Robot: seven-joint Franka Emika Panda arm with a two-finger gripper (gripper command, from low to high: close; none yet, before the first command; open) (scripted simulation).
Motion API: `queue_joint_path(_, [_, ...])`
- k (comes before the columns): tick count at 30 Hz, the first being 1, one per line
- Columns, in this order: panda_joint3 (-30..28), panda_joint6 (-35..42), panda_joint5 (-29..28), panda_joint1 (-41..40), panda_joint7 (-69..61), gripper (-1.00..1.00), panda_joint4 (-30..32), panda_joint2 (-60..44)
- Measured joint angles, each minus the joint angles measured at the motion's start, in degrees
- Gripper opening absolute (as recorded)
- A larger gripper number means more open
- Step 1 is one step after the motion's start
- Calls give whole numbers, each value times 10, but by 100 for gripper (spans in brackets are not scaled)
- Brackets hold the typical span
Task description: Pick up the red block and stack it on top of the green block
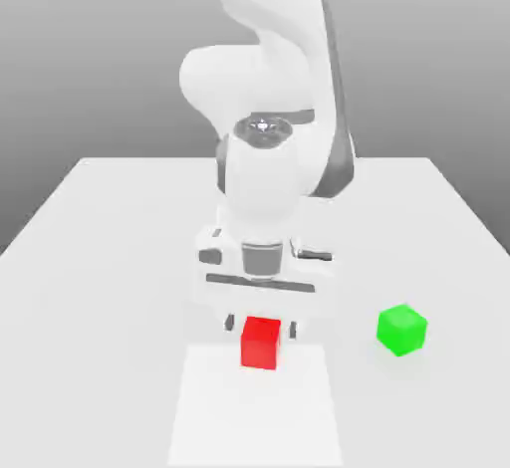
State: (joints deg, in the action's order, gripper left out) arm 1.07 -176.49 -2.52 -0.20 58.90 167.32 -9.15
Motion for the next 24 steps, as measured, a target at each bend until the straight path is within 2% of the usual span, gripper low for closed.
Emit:
queue_joint_path(7, [-1, -2, -3, 0, 2, -100, 0, -2])
queue_joint_path(15, [11, 128, 32, -1, -23, -100, 21, 149])
queue_joint_path(24, [45, 181, 49, 119, -236, -100, 1, 182])
